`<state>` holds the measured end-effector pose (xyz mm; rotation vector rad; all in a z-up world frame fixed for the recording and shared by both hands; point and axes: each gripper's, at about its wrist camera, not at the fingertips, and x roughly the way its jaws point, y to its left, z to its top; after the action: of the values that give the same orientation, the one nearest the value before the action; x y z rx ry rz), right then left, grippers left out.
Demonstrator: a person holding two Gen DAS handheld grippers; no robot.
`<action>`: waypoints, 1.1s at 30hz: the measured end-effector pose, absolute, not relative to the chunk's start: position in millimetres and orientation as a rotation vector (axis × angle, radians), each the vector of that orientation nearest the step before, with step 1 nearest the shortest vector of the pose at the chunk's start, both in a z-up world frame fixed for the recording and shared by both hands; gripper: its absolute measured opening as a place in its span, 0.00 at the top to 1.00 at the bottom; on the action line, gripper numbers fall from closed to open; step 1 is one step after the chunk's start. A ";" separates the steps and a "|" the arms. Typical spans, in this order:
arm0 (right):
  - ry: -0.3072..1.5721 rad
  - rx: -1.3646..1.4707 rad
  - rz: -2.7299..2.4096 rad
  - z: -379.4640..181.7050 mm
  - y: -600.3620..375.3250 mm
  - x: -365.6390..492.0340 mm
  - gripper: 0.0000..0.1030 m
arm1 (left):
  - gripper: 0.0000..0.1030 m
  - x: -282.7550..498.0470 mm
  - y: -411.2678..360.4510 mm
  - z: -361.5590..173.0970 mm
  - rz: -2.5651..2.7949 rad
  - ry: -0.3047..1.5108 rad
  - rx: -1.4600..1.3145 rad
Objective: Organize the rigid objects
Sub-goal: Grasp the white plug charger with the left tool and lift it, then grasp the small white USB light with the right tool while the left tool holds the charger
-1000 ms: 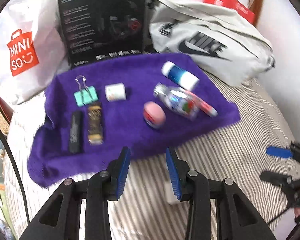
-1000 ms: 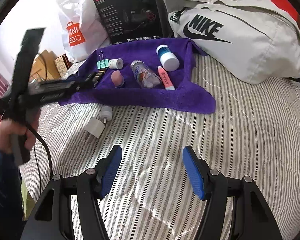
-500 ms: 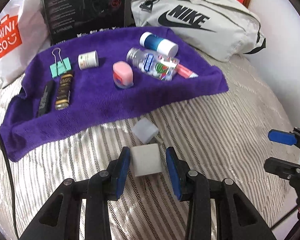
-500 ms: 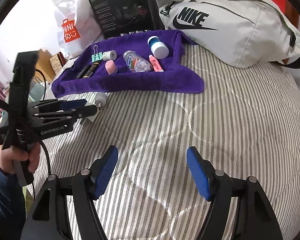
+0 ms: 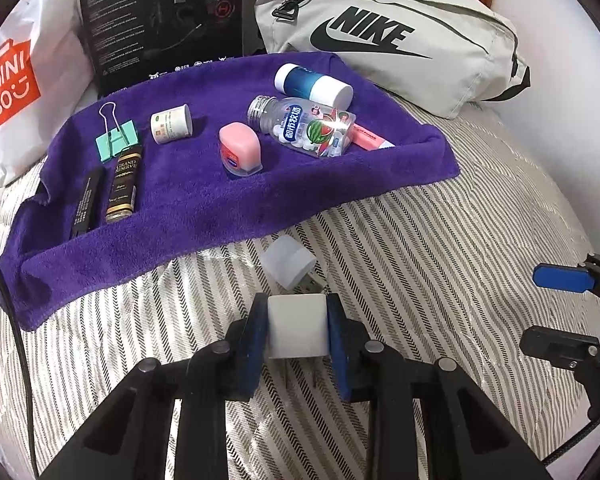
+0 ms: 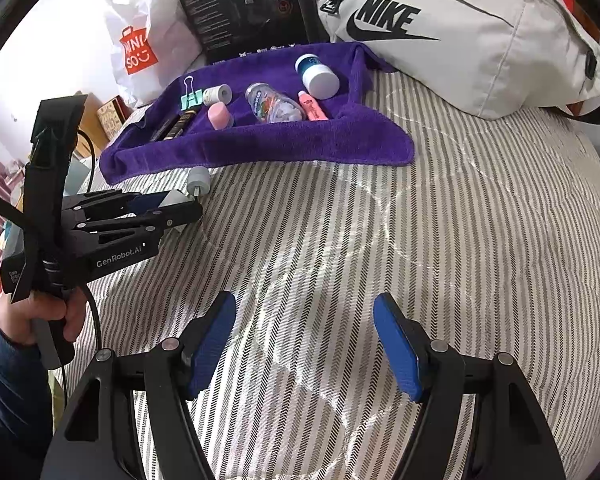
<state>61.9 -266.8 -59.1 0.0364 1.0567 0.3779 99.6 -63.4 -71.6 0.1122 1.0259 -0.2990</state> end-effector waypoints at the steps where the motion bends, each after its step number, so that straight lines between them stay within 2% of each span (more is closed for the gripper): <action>1: 1.056 0.033 0.381 -59.1 -265.3 62.2 0.31 | 0.74 99.8 -61.8 -70.9 -0.297 1.026 0.115; 14: 1.050 -0.039 0.430 -64.6 -222.5 82.0 0.31 | 0.75 91.0 1.3 -64.4 -0.208 1.003 0.039; 33: 0.989 -0.109 0.507 -71.0 -152.1 112.7 0.32 | 0.75 79.7 48.8 -66.1 -0.189 0.990 -0.052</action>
<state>112.7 -152.1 -71.0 -0.1091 0.9895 0.5069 79.7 48.8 -66.1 -0.0524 0.9898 -0.1893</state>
